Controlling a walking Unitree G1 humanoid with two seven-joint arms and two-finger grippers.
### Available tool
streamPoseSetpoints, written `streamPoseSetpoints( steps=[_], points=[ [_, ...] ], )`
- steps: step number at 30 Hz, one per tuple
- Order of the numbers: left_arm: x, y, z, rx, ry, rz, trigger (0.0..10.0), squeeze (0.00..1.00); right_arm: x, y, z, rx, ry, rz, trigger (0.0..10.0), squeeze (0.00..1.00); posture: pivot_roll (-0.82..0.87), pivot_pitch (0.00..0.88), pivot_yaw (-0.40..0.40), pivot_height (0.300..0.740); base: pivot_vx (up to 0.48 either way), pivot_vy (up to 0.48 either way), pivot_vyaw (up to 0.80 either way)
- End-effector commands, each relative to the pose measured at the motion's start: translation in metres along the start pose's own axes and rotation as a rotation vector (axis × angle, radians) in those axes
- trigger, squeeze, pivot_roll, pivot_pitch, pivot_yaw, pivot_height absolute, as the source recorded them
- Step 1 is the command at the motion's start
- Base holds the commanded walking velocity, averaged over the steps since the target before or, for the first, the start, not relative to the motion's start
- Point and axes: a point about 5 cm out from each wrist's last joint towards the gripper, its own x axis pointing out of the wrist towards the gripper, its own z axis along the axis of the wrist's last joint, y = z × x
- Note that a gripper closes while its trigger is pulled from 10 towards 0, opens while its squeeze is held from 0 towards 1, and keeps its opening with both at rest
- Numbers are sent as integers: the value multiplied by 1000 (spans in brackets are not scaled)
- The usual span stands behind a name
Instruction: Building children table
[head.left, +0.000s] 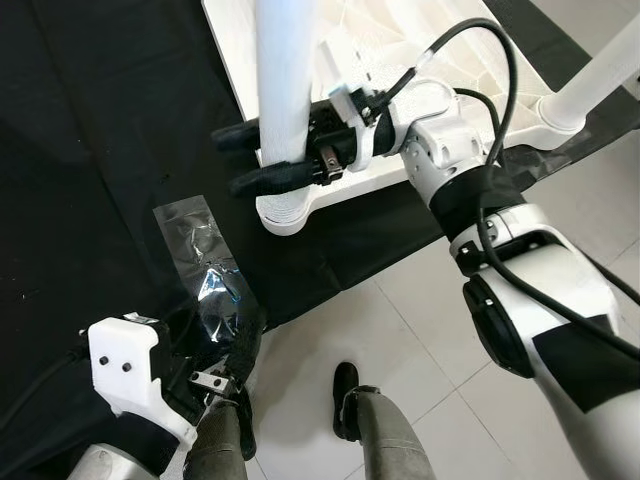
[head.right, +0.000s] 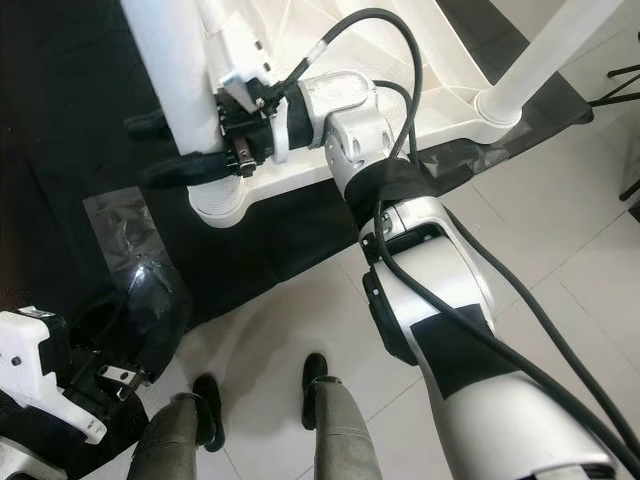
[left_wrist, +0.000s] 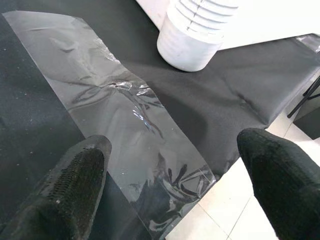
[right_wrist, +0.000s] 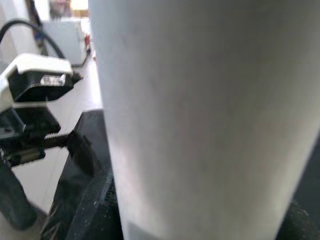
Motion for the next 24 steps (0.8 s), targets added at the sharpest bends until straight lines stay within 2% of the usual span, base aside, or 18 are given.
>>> streamPoseSetpoints(
  steps=[1, 6, 9, 14, 19, 24],
  points=[
    [-3, -1, -1, -7, 13, -5, 10000, 0, 4, 16, -37, 131, 135, 80, 10000, 0, 65, 513, -101, 740, 0, 0, 0],
    [-2, -3, -1, -10, 10, -4, 10000, 0, 5, 17, -34, 144, 154, 114, 10000, 0, 65, 512, -107, 740, 0, 0, 0],
    [-3, -3, -1, -12, 7, -1, 10000, 0, 3, 18, -31, 190, 107, 112, 10000, 0, 66, 507, -108, 740, 0, 0, 0],
    [-3, -3, -1, -14, 6, 0, 10000, 0, 2, 19, -32, 200, 92, 108, 10000, 0, 66, 507, -108, 740, 0, 0, 0],
    [-3, -3, -1, -14, 8, 0, 10000, 0, -1, 27, -39, 230, 63, 121, 10000, 0, 71, 500, -100, 740, 0, 0, 0],
    [-4, -3, -1, -12, 12, 1, 10000, 0, -1, 34, -49, 229, 97, 139, 10000, 0, 67, 493, -92, 740, 0, 0, 0]
  ],
)
